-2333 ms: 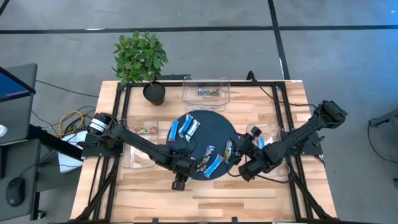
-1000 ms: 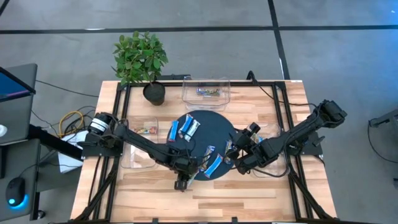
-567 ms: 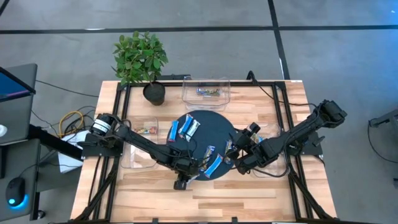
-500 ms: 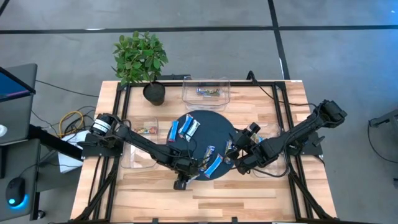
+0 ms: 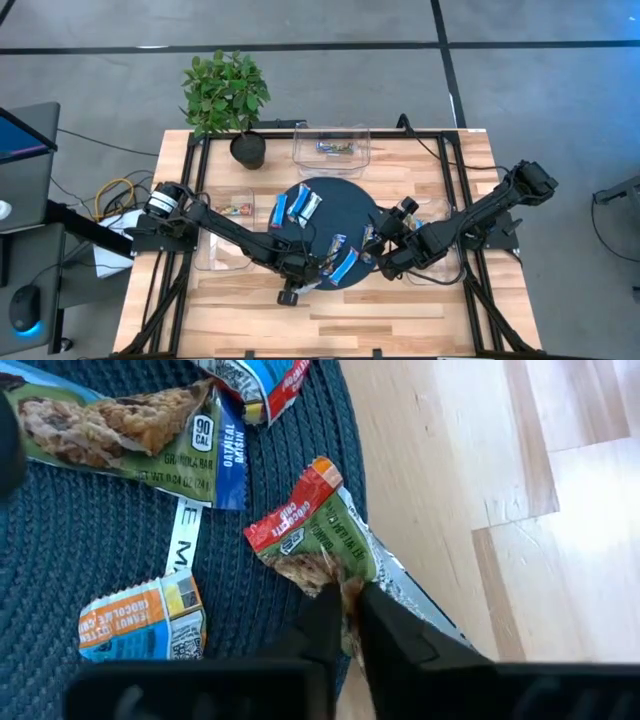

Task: Pick and place Granola Bars by type
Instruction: Put the bottom red granola bar into the left transparent bin

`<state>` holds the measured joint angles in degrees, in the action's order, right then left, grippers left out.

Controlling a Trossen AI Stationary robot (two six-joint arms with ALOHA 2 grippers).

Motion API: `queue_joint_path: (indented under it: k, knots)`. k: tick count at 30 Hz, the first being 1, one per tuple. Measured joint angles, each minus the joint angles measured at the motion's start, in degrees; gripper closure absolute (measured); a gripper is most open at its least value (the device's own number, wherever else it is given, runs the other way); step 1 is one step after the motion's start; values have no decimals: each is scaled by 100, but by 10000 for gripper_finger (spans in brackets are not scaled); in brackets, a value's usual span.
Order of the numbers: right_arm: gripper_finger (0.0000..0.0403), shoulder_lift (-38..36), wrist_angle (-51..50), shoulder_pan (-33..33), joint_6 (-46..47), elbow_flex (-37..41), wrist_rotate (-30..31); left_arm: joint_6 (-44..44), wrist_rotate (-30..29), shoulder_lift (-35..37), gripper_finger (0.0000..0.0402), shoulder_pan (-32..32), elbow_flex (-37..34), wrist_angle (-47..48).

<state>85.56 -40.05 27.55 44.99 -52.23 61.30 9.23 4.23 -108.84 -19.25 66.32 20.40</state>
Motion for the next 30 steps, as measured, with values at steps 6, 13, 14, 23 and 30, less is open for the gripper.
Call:
queue_joint_path:
  k: [6,13,14,23,30]
  knots:
    - [269,0,-2,0,-2,0,2,-10,0,0,396,0,2,1]
    - [270,0,-16,0,-2,0,4,-111,-40,249,401,0,-22,103]
    - [270,0,-20,0,-2,0,4,-113,-62,323,401,0,-22,70]
    - [270,0,-20,0,-2,0,4,-190,-620,1216,401,-7,-17,410]
    - [270,0,-20,0,-2,0,4,-124,-2037,2120,401,-7,-11,1682]
